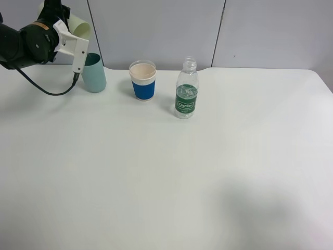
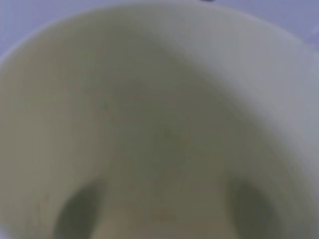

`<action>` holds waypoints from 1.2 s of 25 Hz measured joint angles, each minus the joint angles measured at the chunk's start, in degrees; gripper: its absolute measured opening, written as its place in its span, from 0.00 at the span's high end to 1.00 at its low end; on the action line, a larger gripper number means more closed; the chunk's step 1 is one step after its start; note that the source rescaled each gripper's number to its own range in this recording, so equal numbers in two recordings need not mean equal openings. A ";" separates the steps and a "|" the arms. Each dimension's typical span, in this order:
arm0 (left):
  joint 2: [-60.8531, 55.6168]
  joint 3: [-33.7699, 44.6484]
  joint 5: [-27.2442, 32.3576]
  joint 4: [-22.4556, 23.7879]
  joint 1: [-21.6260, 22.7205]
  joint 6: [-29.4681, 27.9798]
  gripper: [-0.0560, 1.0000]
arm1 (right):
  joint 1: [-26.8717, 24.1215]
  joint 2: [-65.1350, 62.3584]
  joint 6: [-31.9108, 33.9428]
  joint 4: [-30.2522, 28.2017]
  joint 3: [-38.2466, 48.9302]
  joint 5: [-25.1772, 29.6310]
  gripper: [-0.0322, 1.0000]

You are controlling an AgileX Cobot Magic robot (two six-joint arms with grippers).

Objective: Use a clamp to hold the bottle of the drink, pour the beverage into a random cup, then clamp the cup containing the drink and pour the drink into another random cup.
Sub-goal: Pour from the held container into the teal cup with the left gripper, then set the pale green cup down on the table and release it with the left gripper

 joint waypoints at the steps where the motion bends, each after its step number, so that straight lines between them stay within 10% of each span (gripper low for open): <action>1: 0.00 0.00 0.00 -0.45 0.00 -0.45 0.93 | 0.00 0.00 0.00 0.00 0.00 0.00 0.05; 11: -1.68 0.27 0.00 -17.28 -0.24 -20.48 0.93 | 0.00 0.00 0.00 0.00 0.00 0.00 0.05; 18: -9.17 5.63 -0.10 -18.82 -0.35 -46.32 0.93 | 0.00 0.00 0.00 0.00 0.00 0.00 0.05; 23: -14.81 11.78 0.08 -14.11 -0.35 -65.15 0.93 | 0.00 0.00 0.00 0.00 0.00 0.00 0.05; 30: -24.17 23.22 2.60 5.55 -0.35 -102.40 0.93 | 0.00 0.00 0.00 0.00 0.00 0.00 0.05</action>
